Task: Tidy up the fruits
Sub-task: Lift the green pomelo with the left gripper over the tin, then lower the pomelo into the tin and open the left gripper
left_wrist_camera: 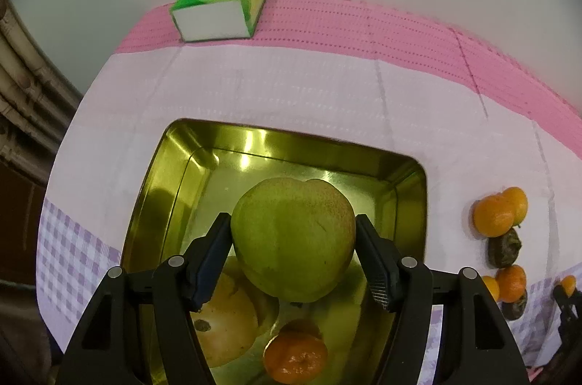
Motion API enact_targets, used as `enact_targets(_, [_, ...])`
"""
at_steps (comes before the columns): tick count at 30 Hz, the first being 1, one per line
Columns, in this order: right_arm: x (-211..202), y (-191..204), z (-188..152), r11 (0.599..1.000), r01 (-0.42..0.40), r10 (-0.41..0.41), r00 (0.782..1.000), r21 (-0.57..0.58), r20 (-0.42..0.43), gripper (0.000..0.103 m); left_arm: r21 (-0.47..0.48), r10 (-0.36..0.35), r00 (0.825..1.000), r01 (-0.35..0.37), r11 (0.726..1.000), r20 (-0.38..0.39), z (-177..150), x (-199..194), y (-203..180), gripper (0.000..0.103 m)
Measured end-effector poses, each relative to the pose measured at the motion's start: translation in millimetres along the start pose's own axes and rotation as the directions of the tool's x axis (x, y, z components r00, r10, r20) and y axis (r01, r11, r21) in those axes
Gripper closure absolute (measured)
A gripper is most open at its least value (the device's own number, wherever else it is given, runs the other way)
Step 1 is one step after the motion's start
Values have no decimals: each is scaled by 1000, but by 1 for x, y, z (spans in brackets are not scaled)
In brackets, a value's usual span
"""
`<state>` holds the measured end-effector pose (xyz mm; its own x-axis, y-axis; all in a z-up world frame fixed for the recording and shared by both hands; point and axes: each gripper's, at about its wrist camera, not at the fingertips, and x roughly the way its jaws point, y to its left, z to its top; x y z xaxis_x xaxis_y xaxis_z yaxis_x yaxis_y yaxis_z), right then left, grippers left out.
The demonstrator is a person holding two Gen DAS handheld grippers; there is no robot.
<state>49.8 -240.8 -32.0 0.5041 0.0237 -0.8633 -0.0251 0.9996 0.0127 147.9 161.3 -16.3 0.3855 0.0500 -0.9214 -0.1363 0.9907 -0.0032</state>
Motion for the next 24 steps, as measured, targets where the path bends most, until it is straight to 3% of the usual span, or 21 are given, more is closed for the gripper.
enact_targets(24, [4,2,0,1000,9,-9,1000,-10,-10,65,20,18,1000,-18,1000,-23,-3,7,2,35])
